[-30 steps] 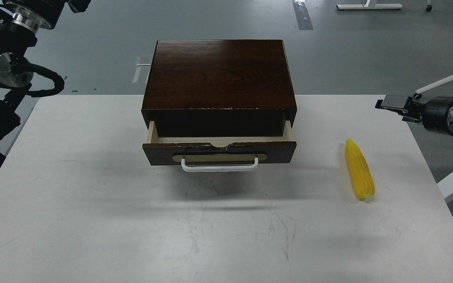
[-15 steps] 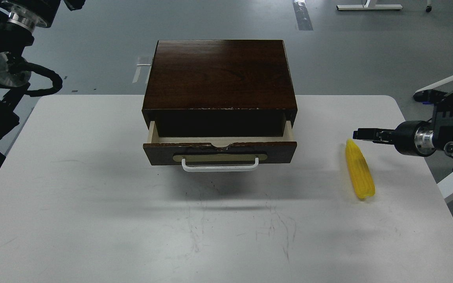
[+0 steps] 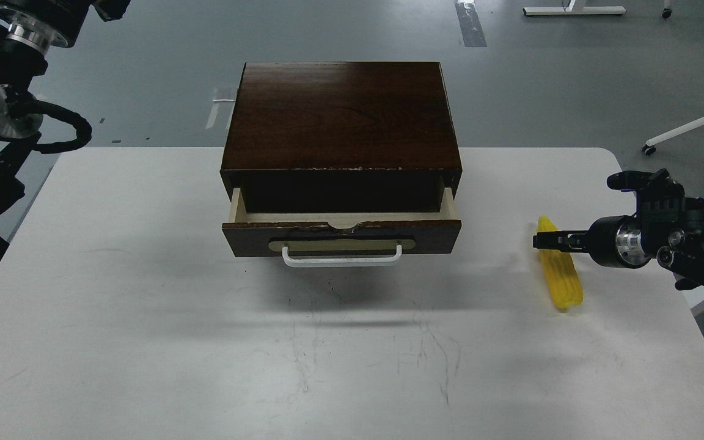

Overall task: Put corn in drawer with both arms
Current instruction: 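Reach the right gripper to the yellow corn and grasp it, then lift the corn with the right gripper and carry it over the drawer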

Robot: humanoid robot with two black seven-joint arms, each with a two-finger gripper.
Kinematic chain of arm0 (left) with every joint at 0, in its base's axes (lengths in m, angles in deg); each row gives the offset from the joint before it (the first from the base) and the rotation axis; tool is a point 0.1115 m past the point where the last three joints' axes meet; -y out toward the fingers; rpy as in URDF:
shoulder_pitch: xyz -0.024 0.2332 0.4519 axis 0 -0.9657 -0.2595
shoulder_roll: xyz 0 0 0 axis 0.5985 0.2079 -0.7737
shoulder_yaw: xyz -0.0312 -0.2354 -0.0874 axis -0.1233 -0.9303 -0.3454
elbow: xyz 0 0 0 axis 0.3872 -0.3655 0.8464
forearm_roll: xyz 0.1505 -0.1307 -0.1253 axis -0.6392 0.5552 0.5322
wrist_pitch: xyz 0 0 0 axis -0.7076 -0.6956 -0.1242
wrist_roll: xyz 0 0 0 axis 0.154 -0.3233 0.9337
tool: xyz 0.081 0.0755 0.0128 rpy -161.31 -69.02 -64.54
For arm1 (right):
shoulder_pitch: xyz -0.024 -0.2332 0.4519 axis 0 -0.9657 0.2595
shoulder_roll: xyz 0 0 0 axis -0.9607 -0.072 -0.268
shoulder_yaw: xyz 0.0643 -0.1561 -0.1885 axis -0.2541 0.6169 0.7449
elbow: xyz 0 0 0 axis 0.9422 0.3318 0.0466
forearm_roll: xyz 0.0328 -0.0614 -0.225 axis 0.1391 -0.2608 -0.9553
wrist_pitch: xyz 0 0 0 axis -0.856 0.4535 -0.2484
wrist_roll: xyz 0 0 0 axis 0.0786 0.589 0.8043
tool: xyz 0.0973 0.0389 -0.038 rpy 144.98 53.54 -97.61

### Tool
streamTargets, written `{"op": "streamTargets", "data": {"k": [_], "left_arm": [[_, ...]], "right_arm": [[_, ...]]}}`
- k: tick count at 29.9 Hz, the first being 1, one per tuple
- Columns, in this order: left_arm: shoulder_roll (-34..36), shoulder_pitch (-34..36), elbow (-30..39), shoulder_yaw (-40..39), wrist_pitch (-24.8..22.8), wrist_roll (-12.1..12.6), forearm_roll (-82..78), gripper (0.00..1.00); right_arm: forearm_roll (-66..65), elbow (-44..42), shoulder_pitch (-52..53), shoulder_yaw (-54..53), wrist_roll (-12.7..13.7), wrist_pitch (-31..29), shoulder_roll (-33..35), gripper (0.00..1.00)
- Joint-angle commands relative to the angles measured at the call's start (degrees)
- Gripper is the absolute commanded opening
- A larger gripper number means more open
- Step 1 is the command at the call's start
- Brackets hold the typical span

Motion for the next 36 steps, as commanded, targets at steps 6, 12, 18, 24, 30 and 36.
{"op": "streamTargets", "data": {"k": [6,12,18,24,30,36], "left_arm": [[0.2,-0.1,0.0,0.0,0.0,0.0,0.0,0.98],[0.4,0.1,0.0,0.0,0.0,0.0,-0.1,0.98],[1.9,0.1,0.2,0.3,0.0,0.0,-0.2,0.98],[2.4,0.1,0.4,0.4,0.0,0.0,-0.2,0.98],[2.5,0.1,0.6,0.4,0.0,0.0,-0.2,0.98],[3.8,0.0,0.6,0.5,0.0,0.0,-0.3,0.98]], "right_arm": [[0.3,0.0,0.6,-0.2,-0.5,0.8,0.4,0.21],[0.9,1.1,8.4,-1.0,-1.1,2.0,4.6,0.00],[0.8,4.8,20.7,-6.3,-2.7,2.0,6.6,0.00],[-0.1,12.0,33.9,-6.4,-2.8,2.0,4.7,0.00],[-9.6,21.3,39.9,-6.4,-2.8,2.0,-2.9,0.00],[-26.0,22.9,39.6,-6.3,-4.3,2.0,-10.4,0.00]]}}
